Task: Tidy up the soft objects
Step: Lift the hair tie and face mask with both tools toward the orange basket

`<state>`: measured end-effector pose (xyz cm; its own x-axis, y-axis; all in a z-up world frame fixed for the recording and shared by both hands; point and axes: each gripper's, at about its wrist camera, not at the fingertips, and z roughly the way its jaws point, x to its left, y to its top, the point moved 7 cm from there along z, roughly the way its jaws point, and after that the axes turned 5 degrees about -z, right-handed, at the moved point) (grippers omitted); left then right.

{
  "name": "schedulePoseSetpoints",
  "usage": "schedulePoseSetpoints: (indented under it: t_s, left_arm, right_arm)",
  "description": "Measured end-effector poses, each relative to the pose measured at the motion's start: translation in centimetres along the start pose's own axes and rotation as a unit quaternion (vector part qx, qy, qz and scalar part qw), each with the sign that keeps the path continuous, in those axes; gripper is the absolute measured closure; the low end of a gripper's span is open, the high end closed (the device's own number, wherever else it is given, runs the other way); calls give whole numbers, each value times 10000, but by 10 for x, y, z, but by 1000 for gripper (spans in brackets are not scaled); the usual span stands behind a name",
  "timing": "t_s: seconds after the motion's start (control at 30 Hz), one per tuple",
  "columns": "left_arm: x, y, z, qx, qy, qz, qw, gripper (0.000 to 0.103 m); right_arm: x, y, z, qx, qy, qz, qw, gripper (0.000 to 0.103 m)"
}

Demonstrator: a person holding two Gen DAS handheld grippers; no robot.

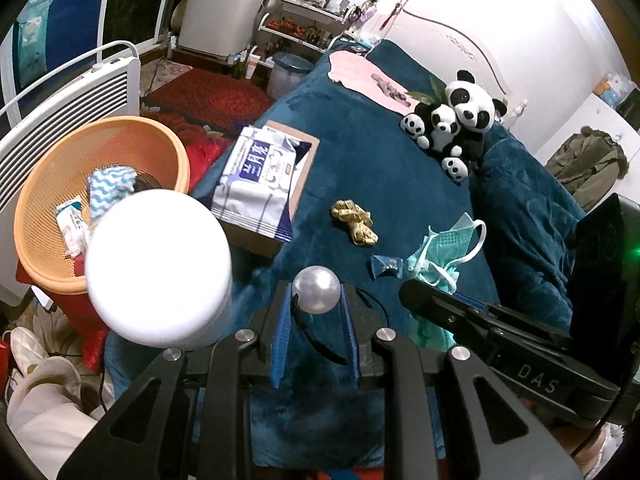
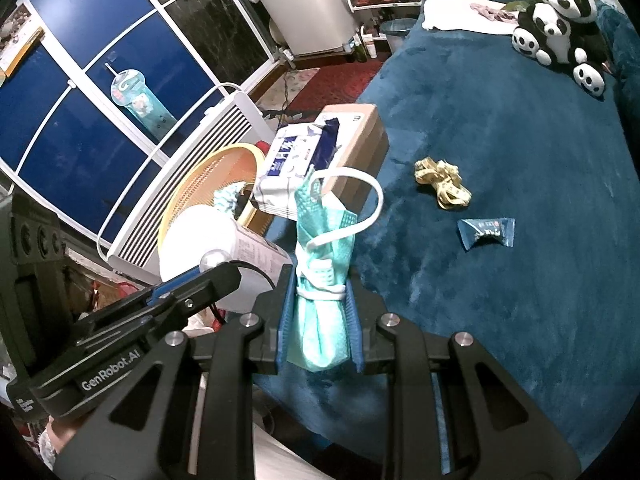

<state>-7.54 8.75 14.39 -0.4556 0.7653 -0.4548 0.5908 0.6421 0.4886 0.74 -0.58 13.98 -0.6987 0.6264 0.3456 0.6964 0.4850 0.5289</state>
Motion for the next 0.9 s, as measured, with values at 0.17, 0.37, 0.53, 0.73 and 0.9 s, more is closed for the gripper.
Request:
schedulePoseSetpoints:
  t_s: [0.17,0.37,0.53,0.73,0.9]
  left_arm:
    - [10,9,-8,-60,12,-89,9999,80]
    - [19,16,-16,-125,12,-189,9997,80]
    - [31,23,-24,-186,22,-298,9994,80]
    - [49,33,-34,-298,-7,-502,9983,80]
    - [72,41,-42,-400,15,-757,9963,80]
  right_arm:
    - [10,8,2,-5,38,-58,10000,79]
    - [21,16,5,-8,85,-127,9999,79]
    - [34,22,9,3,130,-206,9997,79]
    - [53,31,13,10,184,-343,9992,79]
    - [71,40,22,47,252,-484,9985,79]
